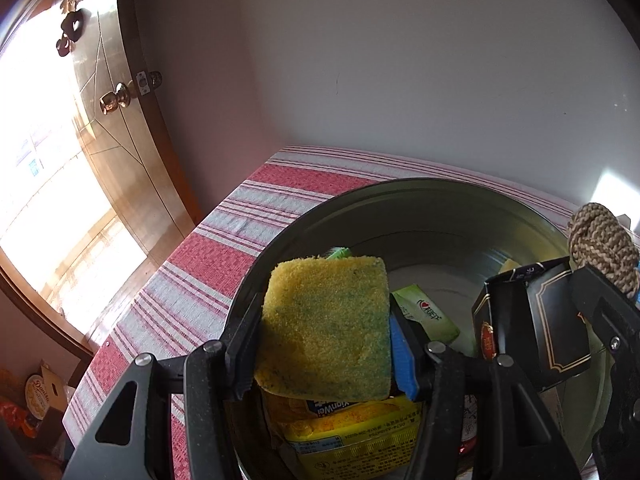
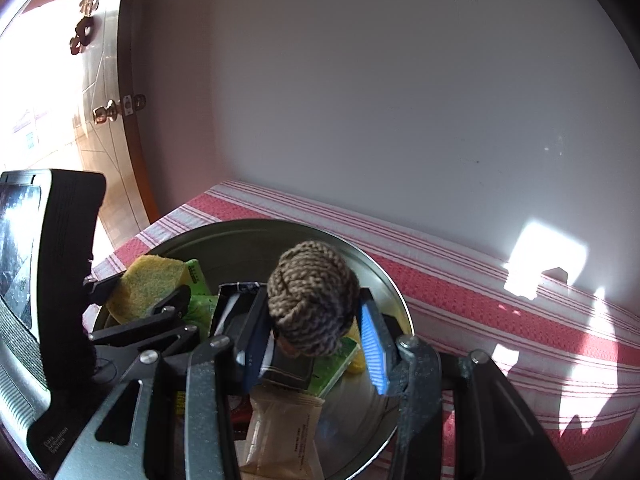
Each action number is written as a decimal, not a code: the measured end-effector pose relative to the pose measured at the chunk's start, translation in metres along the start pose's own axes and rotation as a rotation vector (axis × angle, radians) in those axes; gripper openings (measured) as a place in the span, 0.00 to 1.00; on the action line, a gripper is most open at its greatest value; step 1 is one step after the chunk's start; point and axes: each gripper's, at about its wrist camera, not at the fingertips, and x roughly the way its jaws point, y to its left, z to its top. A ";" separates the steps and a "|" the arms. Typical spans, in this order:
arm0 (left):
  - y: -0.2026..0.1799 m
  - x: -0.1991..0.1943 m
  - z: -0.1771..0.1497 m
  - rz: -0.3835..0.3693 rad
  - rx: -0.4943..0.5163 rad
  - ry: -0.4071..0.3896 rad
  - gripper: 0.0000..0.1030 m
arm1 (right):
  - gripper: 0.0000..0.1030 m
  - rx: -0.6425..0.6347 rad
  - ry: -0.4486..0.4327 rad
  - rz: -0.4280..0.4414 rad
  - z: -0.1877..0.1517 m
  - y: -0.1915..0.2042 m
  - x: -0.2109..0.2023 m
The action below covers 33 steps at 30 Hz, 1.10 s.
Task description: Organize objects
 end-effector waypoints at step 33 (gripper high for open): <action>0.027 -0.023 -0.010 -0.170 -0.178 0.009 0.86 | 1.00 0.150 -0.222 0.066 -0.014 -0.040 -0.075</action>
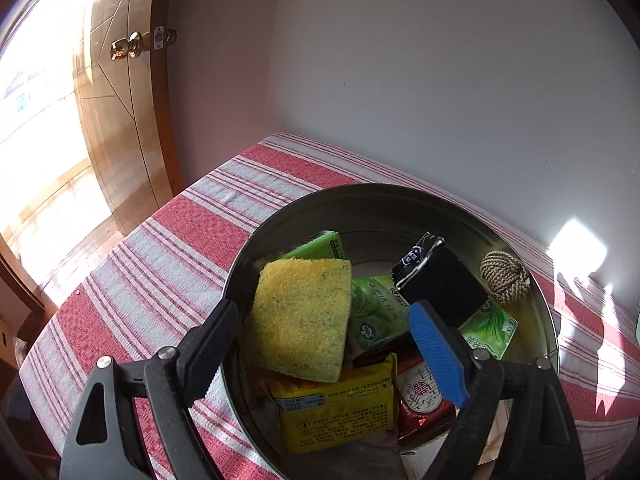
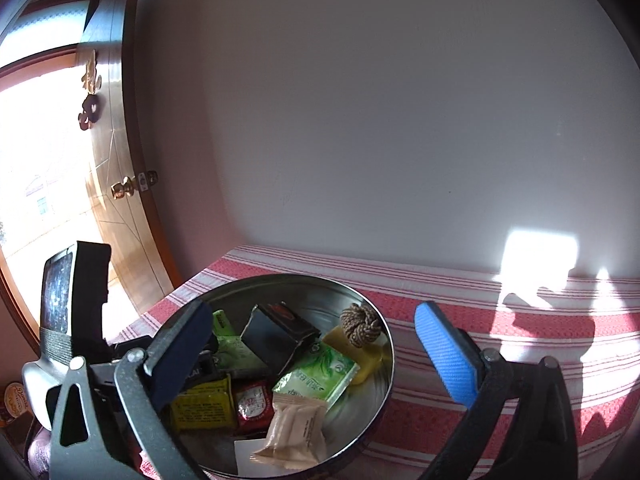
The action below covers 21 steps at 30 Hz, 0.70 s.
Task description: Organize objects
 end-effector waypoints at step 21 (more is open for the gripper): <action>0.004 -0.056 -0.062 0.125 0.032 -0.357 0.86 | 1.00 0.038 -0.201 -0.040 -0.046 -0.012 -0.039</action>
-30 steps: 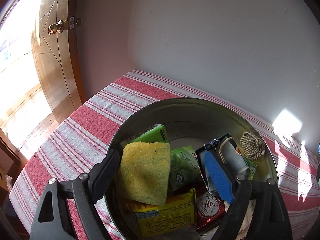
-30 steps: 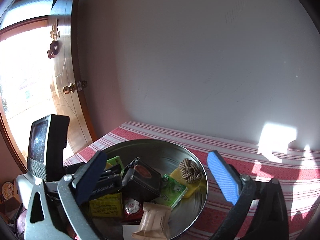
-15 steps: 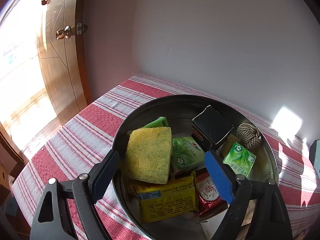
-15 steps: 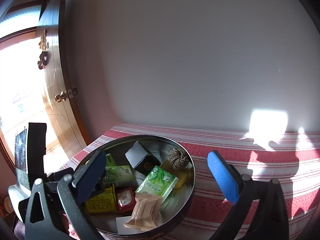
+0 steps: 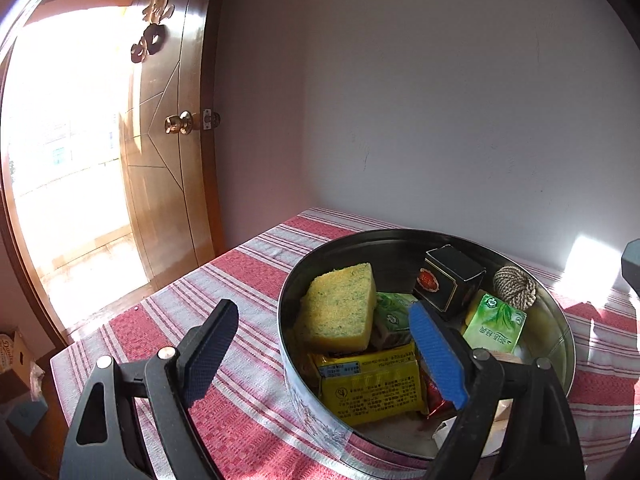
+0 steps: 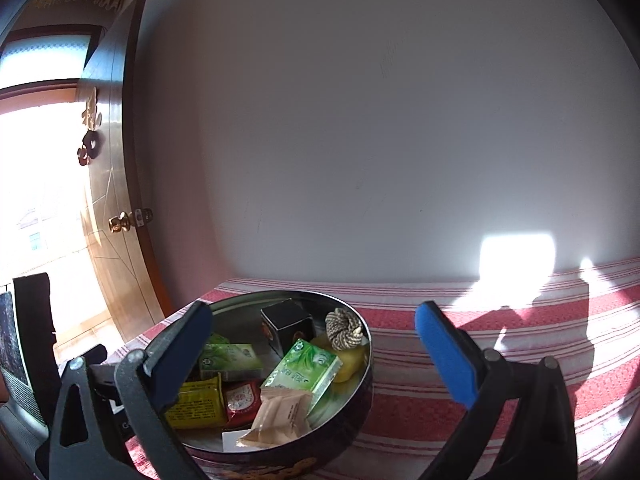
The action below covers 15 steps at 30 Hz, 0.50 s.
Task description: Organize objects
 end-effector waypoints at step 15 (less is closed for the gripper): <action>-0.011 -0.021 -0.012 0.014 0.035 -0.093 0.89 | 1.00 -0.050 -0.109 -0.035 -0.014 -0.011 -0.024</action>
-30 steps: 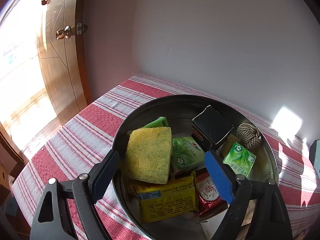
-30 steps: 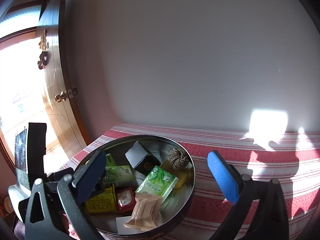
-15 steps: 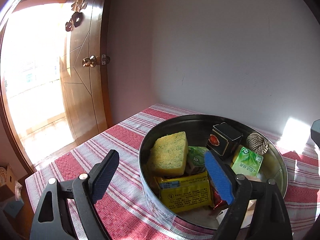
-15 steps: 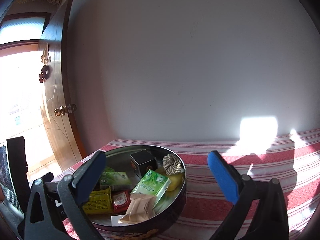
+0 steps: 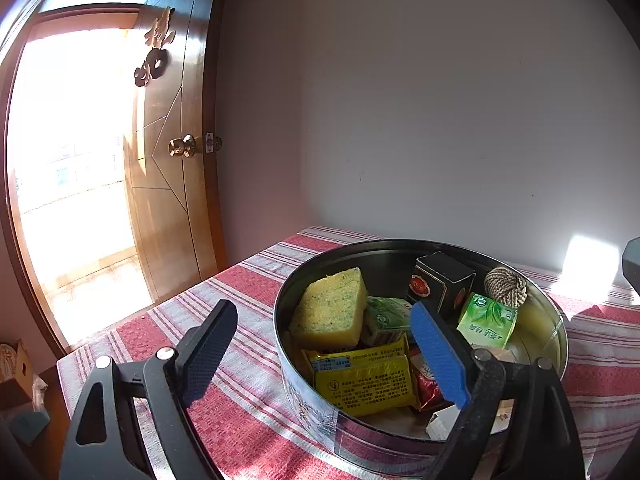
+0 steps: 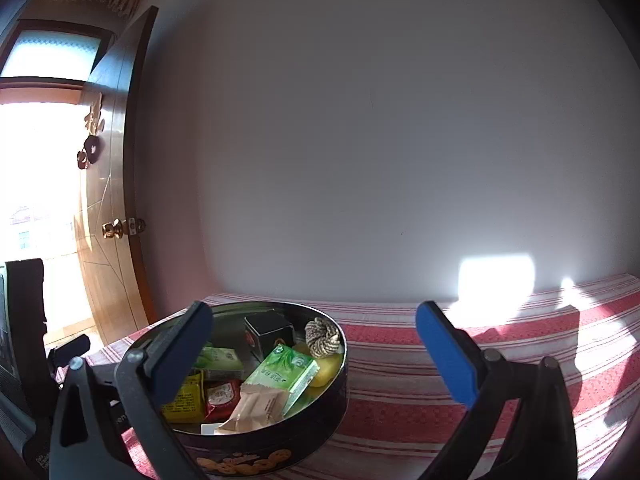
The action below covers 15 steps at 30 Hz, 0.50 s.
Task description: Organize objects
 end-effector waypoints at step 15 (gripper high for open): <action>-0.004 -0.015 -0.002 -0.010 0.010 -0.047 0.99 | 1.00 -0.021 -0.065 -0.005 -0.002 -0.007 -0.013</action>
